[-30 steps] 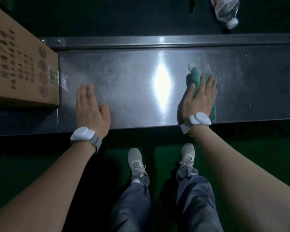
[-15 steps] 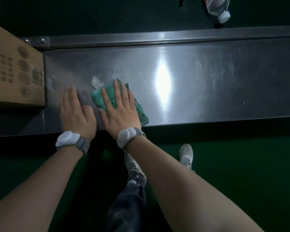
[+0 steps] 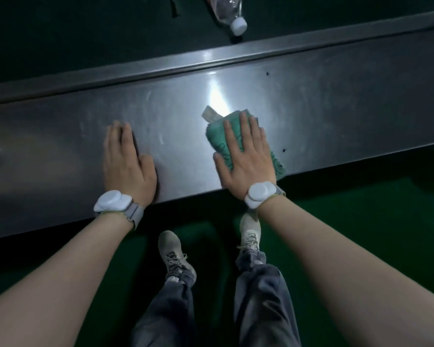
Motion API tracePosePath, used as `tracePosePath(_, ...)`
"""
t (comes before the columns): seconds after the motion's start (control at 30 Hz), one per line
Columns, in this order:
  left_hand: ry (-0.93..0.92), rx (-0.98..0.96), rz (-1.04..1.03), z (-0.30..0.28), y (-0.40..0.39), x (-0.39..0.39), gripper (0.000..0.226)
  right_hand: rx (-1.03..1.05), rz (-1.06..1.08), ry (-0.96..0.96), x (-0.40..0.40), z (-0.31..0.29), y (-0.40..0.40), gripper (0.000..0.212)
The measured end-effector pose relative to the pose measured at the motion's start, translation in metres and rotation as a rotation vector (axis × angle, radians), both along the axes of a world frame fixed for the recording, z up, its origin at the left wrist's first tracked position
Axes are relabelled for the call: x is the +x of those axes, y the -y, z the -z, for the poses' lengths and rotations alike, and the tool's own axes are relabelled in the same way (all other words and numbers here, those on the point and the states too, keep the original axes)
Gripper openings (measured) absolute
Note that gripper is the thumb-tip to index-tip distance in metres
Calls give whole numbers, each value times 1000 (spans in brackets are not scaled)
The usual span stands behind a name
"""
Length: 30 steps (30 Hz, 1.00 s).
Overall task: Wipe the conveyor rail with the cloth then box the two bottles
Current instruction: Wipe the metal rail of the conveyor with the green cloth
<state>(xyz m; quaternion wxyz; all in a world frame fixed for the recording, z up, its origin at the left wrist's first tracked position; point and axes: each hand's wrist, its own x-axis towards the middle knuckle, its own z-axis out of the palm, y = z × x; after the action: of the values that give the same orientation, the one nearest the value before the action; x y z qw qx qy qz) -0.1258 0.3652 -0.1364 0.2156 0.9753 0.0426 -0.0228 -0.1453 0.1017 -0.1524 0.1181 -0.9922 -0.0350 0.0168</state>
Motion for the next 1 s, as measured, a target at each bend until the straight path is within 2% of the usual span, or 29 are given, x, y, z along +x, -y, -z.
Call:
tracePosePath(0.27, 30, -31, 61, -4, 89, 14, 73, -2, 304, -9, 11, -14, 176, 72)
tracePosePath(0.37, 31, -39, 63, -8, 112, 17, 71, 134, 405, 49, 18, -15, 200, 63)
tracePosePath(0.5, 24, -44, 54, -14, 138, 21, 69, 415, 652, 133, 37, -27, 177, 49)
tracePosePath(0.53, 22, -47, 50, -15, 142, 21, 69, 454, 621, 160, 43, -33, 161, 40)
tracePosePath(0.6, 20, -58, 43, -16, 152, 20, 70, 441, 410, 177, 51, -42, 126, 24)
tracePosePath(0.63, 23, -65, 35, -15, 157, 20, 70, 400, 287, 141, 54, -40, 106, 27)
tracePosePath(0.7, 43, -80, 6, -13, 158, 23, 72, 267, 86, 7, 50, -32, 57, 49)
tracePosePath(0.77, 76, -76, -23, -11, 161, 28, 72, 169, -2, -109, 46, -26, 29, 66)
tracePosePath(0.93, 55, -36, -5, -13, 182, 35, 69, 106, -105, -192, 53, -20, 50, 72)
tracePosePath(1.0, 8, -30, 39, -14, 205, 38, 71, 88, -72, -195, 60, -20, 76, 74)
